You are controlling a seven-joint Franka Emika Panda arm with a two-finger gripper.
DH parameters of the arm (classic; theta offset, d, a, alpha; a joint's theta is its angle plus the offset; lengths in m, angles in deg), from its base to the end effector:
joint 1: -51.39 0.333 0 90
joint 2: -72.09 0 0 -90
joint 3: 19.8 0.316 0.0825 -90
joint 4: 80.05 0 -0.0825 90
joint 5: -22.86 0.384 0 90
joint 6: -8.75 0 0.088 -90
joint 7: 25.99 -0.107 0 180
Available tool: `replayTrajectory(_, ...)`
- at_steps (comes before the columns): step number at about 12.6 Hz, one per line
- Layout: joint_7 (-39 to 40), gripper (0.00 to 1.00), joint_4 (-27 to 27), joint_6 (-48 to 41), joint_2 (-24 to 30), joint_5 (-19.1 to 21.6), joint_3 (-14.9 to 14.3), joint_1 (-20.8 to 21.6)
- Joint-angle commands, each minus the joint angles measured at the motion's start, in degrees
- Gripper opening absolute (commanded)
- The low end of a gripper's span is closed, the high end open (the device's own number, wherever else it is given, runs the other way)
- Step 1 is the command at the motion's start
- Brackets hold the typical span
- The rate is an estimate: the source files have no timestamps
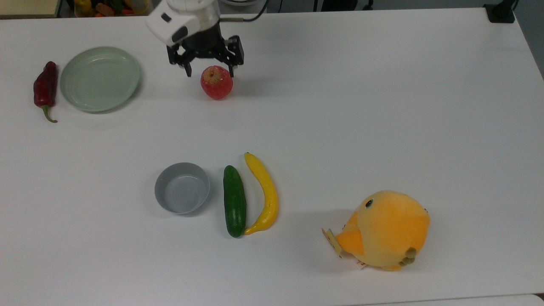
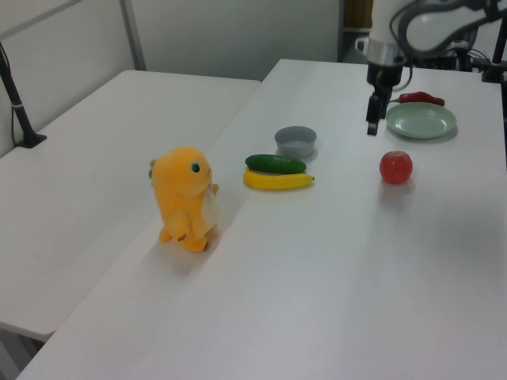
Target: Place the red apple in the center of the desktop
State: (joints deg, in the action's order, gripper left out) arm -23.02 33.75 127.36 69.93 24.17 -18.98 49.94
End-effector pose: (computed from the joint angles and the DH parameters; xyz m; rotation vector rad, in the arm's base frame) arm 0.5686 -0.0051 0.4489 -3.1210 -0.0473 -0.0732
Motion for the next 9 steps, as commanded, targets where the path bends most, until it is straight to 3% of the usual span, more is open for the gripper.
replayTrajectory(1,-3.1,1.00,-11.4,-10.9,0.4,0.3,-0.7,0.1)
replayTrajectory(5,-9.0,1.00,-19.1,-19.6,1.5,1.5,-0.4,0.3)
replayTrajectory(9,-10.4,1.00,-20.5,-23.9,2.2,1.5,1.0,0.7)
